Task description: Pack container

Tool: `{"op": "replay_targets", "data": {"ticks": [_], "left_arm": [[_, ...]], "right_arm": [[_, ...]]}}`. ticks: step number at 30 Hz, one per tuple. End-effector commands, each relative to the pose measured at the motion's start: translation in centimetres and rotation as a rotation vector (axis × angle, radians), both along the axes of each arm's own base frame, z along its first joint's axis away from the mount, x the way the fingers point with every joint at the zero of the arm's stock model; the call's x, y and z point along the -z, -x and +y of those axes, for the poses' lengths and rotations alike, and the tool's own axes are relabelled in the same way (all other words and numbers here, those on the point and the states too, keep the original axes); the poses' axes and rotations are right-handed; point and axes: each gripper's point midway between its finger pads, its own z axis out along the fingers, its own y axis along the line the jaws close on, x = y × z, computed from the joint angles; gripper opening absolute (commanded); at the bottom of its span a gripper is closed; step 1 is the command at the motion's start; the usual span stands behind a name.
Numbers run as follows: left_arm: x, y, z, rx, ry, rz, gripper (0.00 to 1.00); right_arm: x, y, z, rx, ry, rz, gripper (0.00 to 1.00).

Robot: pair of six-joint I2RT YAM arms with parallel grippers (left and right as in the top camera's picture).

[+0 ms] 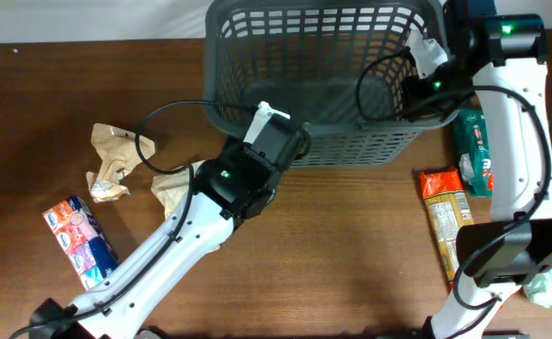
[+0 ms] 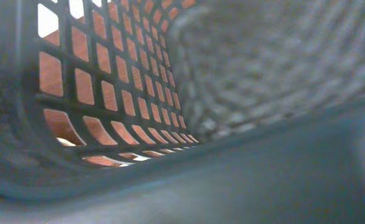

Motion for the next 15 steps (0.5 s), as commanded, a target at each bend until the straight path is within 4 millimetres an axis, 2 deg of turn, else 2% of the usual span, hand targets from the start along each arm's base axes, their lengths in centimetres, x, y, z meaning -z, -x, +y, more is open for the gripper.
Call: {"op": "replay_targets", "data": {"ticks": [1, 5, 6, 7, 8, 9, 10, 11, 13, 15], "left_arm": [[0.5, -0.5, 0.8, -0.013, -0.026, 0.005, 0.02], [0.8, 0.0, 0.9, -0.009, -0.039, 0.027, 0.02], [1.0, 0.2, 1.0, -0.007, -0.045, 0.039, 0.1], [1.1, 0.5, 1.2, -0.005, -0.055, 0.053, 0.39], [1.3, 0.9, 1.4, -0.002, -0.067, 0.067, 0.54], [1.3, 1.3, 1.5, 0.0, -0.076, 0.078, 0.64], [1.3, 1.6, 1.6, 0.004, -0.083, 0.086, 0.74], [1.0, 2.0, 1.7, 0.009, -0.088, 0.091, 0.79], [0.3, 2.7, 2.0, 0.015, -0.083, 0.086, 0.92], [-1.2, 3.4, 2.4, 0.017, -0.065, 0.066, 0.98]], "right_arm": [[0.1, 0.1, 0.4, -0.006, 0.018, 0.009, 0.04], [-0.1, -0.8, 0.6, -0.01, 0.016, -0.032, 0.04], [-0.1, -1.1, 0.6, -0.01, 0.016, -0.044, 0.04], [-0.2, -1.5, 0.6, -0.009, 0.015, -0.061, 0.04], [-0.3, -1.8, 0.6, -0.008, 0.014, -0.075, 0.15], [-0.5, -2.3, 0.7, -0.009, 0.012, -0.096, 0.31], [-0.6, -2.7, 0.7, -0.009, 0.012, -0.114, 0.4], [-0.8, -3.1, 0.7, -0.009, 0.011, -0.132, 0.54], [-1.3, -3.9, 1.0, -0.012, -0.003, -0.172, 0.72], [-2.0, -4.5, 1.5, -0.021, -0.033, -0.212, 0.87]]}}
